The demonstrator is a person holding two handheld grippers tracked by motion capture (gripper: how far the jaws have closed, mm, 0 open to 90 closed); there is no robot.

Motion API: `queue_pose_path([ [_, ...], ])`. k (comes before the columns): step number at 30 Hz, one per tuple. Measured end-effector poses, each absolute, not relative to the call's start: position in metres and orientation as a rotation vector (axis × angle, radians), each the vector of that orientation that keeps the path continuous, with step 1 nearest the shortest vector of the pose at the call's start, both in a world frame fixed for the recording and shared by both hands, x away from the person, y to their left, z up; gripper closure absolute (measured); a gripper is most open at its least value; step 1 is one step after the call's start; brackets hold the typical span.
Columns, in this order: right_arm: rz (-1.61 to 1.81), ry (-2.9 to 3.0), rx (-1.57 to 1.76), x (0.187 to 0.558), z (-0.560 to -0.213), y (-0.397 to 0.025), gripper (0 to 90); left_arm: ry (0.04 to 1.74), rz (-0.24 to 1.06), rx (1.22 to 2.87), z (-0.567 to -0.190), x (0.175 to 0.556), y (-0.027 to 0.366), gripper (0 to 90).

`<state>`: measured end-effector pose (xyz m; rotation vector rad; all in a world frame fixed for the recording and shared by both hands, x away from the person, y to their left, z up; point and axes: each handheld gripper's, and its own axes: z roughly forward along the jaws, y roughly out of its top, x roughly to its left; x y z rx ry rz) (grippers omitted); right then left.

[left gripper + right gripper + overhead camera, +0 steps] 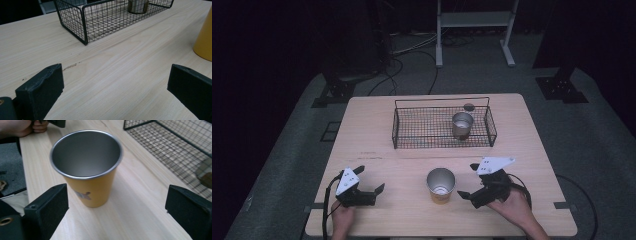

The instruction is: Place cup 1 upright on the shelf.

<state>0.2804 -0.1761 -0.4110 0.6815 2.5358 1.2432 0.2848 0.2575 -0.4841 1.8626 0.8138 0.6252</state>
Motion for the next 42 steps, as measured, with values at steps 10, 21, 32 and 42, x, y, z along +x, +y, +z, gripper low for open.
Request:
queue_pose_path([
  [10,1.247,2.563,0.658,0.276,-0.422,-0.158,1.7,0.815,0.625,1.862,-0.484,0.285,0.258,0.0],
  [21,1.248,2.564,0.669,0.276,-0.429,-0.147,1.4,0.814,0.626,1.862,-0.484,0.285,0.258,0.0],
  [32,1.216,2.570,0.674,0.278,-0.432,-0.137,1.4,0.813,0.626,1.863,-0.484,0.285,0.258,0.0],
  [42,1.199,2.574,0.669,0.283,-0.432,-0.128,1.4,0.814,0.626,1.861,-0.484,0.285,0.258,0.0],
])
